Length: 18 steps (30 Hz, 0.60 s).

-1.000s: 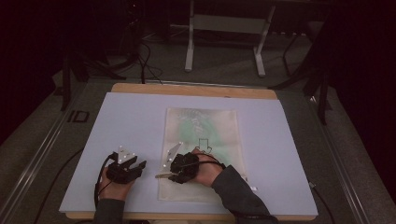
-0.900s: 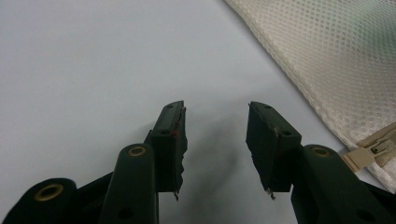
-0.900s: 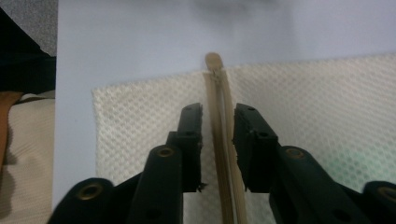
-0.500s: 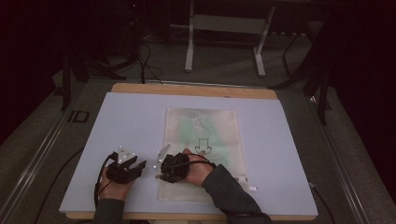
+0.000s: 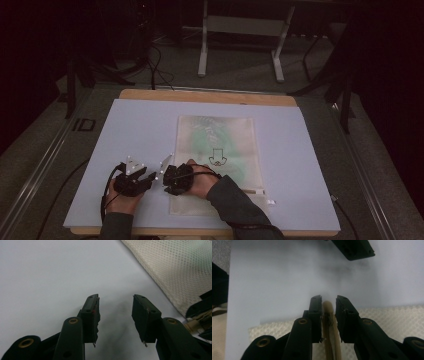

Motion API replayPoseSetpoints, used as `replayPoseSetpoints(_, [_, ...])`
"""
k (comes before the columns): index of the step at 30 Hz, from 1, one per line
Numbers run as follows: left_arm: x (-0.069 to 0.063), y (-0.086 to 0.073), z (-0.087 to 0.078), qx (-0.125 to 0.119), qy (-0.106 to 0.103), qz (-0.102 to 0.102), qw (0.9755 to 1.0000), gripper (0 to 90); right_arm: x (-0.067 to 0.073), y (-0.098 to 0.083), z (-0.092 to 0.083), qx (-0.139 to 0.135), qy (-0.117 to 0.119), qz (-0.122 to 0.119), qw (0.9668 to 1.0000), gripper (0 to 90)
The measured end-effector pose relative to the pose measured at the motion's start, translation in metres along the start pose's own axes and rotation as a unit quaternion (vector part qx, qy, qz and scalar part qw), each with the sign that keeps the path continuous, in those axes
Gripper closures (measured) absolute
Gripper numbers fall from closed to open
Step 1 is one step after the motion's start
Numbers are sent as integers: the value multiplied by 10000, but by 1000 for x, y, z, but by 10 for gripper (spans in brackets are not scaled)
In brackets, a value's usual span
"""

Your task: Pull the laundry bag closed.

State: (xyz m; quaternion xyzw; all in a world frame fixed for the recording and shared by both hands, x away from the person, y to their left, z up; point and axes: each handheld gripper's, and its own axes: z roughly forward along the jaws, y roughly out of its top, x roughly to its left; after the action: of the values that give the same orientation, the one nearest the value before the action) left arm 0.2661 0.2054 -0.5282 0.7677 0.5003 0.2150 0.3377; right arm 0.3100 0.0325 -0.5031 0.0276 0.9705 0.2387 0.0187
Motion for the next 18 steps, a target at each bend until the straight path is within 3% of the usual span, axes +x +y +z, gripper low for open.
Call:
replayPoseSetpoints(12, [0, 0, 0, -18, 3, -12, 10000, 565, 3, 8, 12, 219, -183, -184, 9994, 814])
replayPoseSetpoints(18, [1, 0, -1, -22, 25, -12, 10000, 565, 0, 4, 4, -176, -43, -40, 9998, 813])
